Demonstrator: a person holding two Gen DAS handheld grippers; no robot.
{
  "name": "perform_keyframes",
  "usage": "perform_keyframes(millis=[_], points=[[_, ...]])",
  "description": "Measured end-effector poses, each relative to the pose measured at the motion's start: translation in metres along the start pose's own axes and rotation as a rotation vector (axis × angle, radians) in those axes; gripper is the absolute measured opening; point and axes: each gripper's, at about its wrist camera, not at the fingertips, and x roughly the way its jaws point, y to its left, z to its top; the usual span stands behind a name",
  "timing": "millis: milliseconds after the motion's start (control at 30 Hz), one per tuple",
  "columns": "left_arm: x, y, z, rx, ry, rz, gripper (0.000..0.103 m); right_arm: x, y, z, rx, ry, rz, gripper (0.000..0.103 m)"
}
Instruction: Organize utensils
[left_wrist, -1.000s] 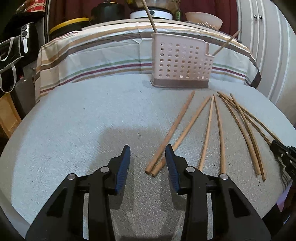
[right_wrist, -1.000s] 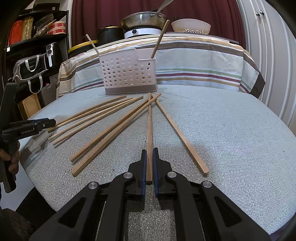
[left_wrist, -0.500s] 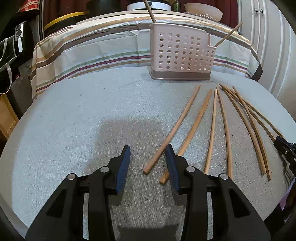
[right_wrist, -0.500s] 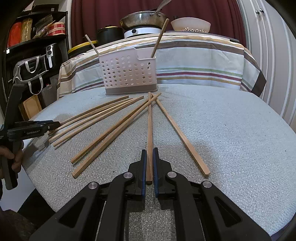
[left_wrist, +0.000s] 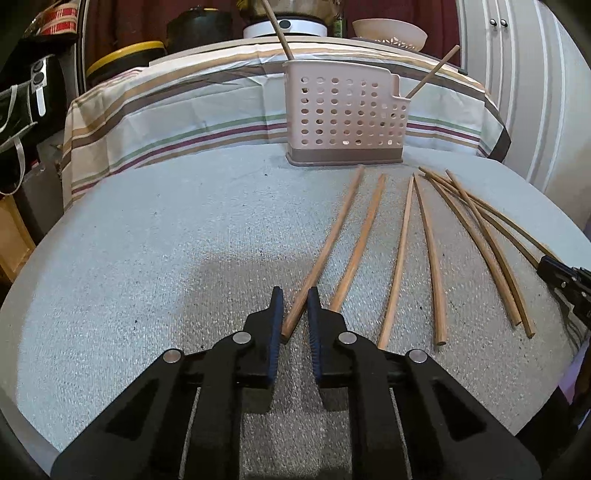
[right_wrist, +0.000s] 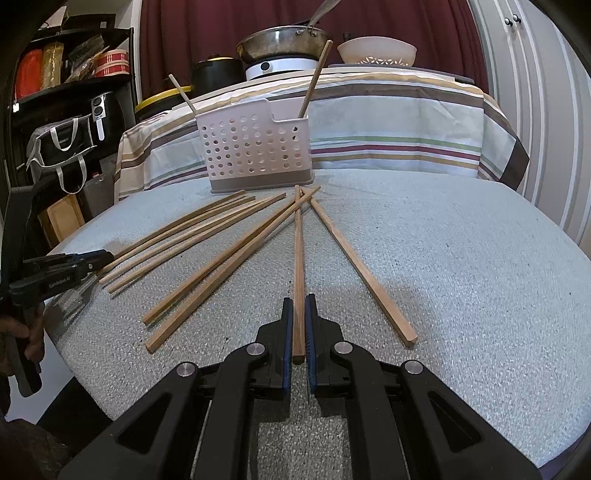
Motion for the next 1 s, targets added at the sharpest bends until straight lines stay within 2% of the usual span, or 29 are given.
perform_keyframes(millis=[167,400,1000], points=[[-0.003,-0.002,-0.003,-0.006,-0.020,-0.004,0.006,-0.003,0.000,-0.003,0.002,-0.010,0.000,0.007],[-0.014,-0.004,-0.002,-0.004,-0.051,-0.007,0.006,-0.012,0.003,0.001,-0.001,-0.033,-0.003,0.007],[-0.051,-0.006,0.028,-0.019,-0.155,0.001,0.006,-0.050,0.011,0.044,-0.017,-0.175,-0.010,0.007]])
